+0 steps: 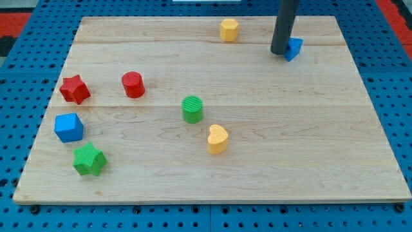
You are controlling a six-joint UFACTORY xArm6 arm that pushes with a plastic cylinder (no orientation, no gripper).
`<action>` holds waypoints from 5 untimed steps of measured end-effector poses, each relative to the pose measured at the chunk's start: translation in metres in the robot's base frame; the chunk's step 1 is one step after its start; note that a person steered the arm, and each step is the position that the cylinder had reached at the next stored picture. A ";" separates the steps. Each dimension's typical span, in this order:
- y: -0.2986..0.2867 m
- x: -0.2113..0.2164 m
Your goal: Move the blue triangle to the bottom of the yellow heart
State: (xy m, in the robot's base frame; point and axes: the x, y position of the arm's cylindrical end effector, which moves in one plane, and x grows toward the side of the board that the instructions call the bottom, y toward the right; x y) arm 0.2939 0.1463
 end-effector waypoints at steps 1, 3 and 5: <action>-0.003 -0.039; 0.083 -0.022; 0.086 0.005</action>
State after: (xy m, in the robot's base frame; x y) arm 0.2994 0.2320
